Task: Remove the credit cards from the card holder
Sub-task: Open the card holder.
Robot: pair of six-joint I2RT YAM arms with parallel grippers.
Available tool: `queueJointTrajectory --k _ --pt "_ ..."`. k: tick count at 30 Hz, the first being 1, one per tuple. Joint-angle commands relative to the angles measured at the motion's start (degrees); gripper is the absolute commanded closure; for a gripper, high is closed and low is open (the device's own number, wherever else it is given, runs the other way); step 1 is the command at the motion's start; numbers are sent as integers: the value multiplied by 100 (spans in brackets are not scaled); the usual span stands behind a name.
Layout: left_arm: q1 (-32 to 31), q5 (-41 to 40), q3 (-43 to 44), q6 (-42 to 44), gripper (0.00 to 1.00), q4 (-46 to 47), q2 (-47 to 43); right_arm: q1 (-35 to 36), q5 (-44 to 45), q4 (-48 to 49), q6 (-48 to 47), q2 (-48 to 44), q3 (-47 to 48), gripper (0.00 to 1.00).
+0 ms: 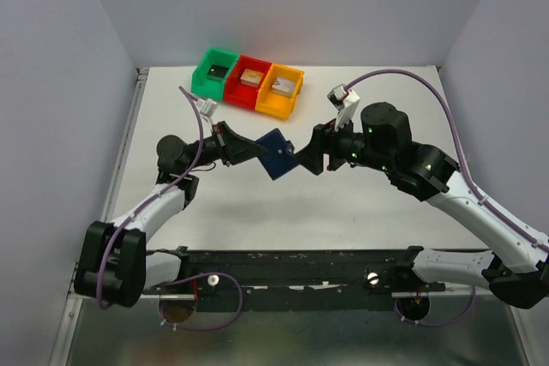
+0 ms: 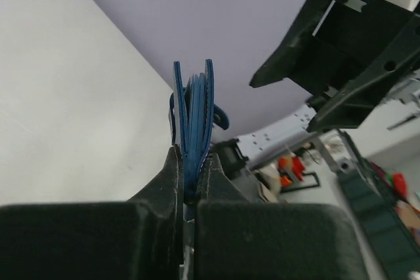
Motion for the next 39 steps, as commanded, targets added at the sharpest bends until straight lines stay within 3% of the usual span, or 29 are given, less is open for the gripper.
queueJointTrajectory --k 1,9,21,39 --pt "-192 1619 537 -1892 100 3931 721 7 -450 134 -182 2 157 29" --pt "-834 2218 793 -1461 100 3931 686 -10 -81 -385 -375 152 597 27" --pt "-843 2078 1003 -1047 100 3940 528 -37 -309 -16 -156 -560 -27 27" --pt "-1045 1919 1478 -1144 100 3940 475 -54 -1249 503 82 -771 -563 32"
